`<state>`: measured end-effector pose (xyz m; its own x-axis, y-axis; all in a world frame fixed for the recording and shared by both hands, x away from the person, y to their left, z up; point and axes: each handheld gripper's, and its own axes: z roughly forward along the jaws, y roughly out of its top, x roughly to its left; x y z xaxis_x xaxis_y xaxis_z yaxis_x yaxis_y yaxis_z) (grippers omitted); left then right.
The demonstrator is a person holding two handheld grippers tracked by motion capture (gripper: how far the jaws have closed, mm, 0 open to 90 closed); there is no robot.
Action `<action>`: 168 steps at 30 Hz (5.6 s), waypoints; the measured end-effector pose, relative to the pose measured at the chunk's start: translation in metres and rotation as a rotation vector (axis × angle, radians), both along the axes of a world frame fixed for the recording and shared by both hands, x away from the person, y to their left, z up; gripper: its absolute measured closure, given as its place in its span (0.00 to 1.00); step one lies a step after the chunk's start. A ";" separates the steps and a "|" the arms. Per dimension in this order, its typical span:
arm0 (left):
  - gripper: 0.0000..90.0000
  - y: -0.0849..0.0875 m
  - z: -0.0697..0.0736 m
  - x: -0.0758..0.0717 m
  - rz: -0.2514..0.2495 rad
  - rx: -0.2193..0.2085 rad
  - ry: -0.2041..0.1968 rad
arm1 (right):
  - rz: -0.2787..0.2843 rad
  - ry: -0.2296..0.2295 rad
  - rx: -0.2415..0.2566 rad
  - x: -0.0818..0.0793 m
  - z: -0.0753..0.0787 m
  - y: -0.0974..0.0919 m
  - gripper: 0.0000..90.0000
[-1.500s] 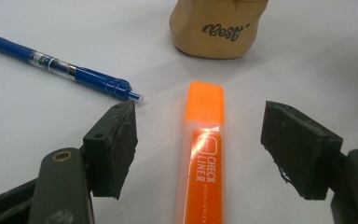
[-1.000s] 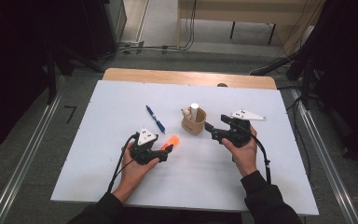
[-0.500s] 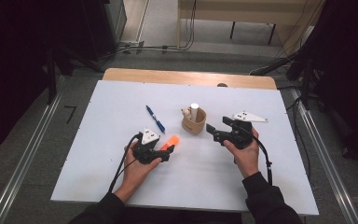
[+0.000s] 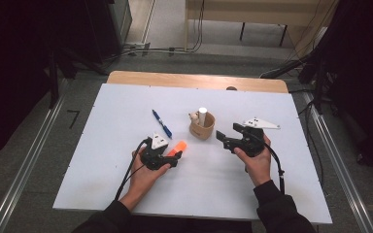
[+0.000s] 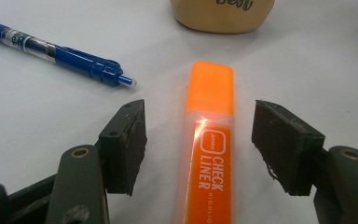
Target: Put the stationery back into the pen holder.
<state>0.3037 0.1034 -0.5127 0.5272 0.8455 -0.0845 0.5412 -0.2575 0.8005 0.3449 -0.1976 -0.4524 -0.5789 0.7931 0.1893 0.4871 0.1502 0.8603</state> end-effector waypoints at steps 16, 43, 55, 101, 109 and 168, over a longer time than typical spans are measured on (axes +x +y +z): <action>0.58 -0.010 -0.001 -0.001 -0.029 0.085 -0.008 | 0.001 0.003 -0.013 -0.001 -0.003 0.000 0.20; 0.73 -0.009 0.000 -0.001 -0.053 0.067 0.001 | 0.007 0.009 -0.019 -0.002 -0.004 0.002 0.20; 0.73 -0.006 0.007 -0.003 -0.057 -0.004 -0.011 | 0.010 0.009 -0.019 -0.002 -0.004 0.003 0.20; 0.73 0.005 0.052 0.005 -0.024 -0.233 -0.083 | 0.096 0.023 -0.020 -0.018 -0.007 0.032 0.20; 0.73 0.003 0.054 0.007 -0.022 -0.244 -0.090 | 0.113 0.026 -0.018 -0.021 -0.008 0.038 0.20; 0.73 -0.022 0.056 0.007 -0.062 -0.296 -0.084 | 0.237 0.081 0.051 -0.029 -0.015 0.085 0.24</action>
<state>0.3103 0.0812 -0.4572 0.5925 0.7570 -0.2756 0.4603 -0.0373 0.8870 0.3159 -0.1128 -0.4674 -0.7291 0.6250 0.2791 0.5110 0.2257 0.8294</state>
